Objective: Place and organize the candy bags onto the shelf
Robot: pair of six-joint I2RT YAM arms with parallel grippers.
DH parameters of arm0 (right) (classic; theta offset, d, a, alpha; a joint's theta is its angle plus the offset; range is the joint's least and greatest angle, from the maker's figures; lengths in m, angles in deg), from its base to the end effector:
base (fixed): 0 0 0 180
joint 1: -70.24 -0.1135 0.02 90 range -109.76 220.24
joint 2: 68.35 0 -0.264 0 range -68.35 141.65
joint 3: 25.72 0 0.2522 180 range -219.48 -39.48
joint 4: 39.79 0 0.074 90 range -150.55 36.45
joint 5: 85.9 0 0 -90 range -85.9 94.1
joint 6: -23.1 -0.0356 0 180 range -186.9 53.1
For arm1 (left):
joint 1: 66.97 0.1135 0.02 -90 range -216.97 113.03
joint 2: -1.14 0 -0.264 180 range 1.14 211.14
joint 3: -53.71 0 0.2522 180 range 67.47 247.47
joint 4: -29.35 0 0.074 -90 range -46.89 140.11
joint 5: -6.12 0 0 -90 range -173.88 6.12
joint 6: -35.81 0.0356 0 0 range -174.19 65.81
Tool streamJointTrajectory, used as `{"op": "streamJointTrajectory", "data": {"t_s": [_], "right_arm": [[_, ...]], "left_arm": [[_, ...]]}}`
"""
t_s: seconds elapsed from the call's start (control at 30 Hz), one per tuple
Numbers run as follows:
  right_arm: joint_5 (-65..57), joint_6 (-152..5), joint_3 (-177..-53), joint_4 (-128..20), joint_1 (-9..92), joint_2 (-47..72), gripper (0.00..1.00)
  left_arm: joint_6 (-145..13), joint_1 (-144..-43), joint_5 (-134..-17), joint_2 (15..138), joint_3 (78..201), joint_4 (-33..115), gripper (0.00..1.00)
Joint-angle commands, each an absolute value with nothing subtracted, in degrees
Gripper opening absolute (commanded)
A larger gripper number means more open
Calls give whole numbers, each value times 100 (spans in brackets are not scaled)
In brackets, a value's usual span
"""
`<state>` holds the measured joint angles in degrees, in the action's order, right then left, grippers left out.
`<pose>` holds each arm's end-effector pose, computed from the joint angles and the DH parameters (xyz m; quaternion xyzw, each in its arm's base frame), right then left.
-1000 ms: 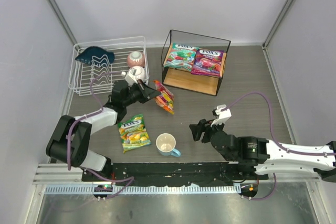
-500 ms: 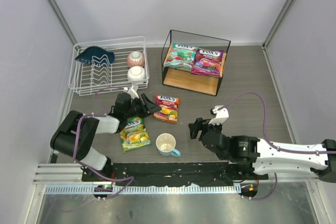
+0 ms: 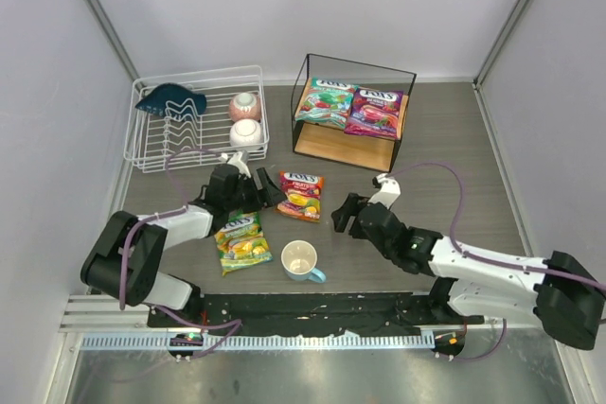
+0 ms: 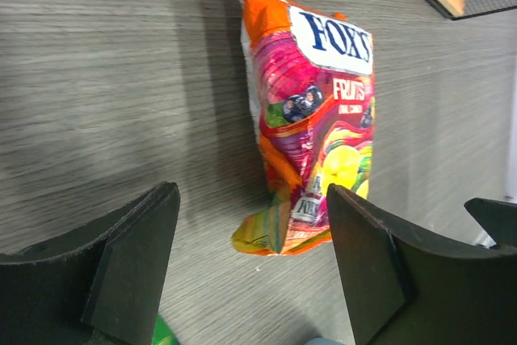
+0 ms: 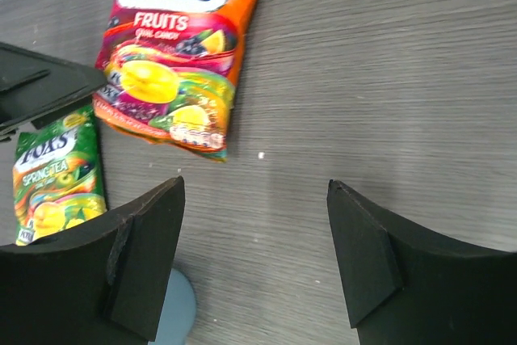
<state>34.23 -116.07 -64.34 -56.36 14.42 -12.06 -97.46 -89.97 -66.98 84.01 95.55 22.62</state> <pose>0.1274 0.1558 0.1976 0.0718 0.8592 0.2183 0.4572 0.2415 -0.1138 0.1490 -0.0863 0.8730 -0.3614 0.3159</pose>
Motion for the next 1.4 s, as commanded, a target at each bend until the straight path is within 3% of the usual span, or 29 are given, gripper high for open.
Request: {"op": "streamJointTrajectory", "data": {"t_s": [0.0, 0.5, 0.97, 1.07, 1.17, 1.27, 1.3, 1.37], "right_arm": [[2625, -11287, -6575, -4100, 1530, -597, 77], [1949, -11700, -6321, -2140, 2540, 933, 76], [1641, -11542, -6400, -1883, 2594, 1347, 75], [1737, -11498, -6348, -1979, 2594, 1260, 73], [1938, -11515, -6190, -2103, 2594, 996, 73], [2158, -11524, -6040, -2313, 2603, 636, 73], [2220, -11524, -6022, -2375, 2611, 540, 73], [2317, -11516, -5952, -2594, 2611, 267, 73]], "left_arm": [[-9137, -9034, -7334, 8120, 9806, 3018, 78], [-9111, -9035, -7176, 8480, 10158, 2869, 75], [-9023, -9035, -7334, 7893, 10149, 2861, 71], [-9067, -9026, -7176, 7577, 10149, 2747, 63], [-9145, -9078, -6887, 7374, 10193, 2554, 49], [-9233, -9166, -6684, 7329, 10245, 2361, 29], [-9260, -9219, -6631, 7390, 10272, 2307, 16], [-9321, -9263, -6482, 7548, 10298, 2045, 3]]}}
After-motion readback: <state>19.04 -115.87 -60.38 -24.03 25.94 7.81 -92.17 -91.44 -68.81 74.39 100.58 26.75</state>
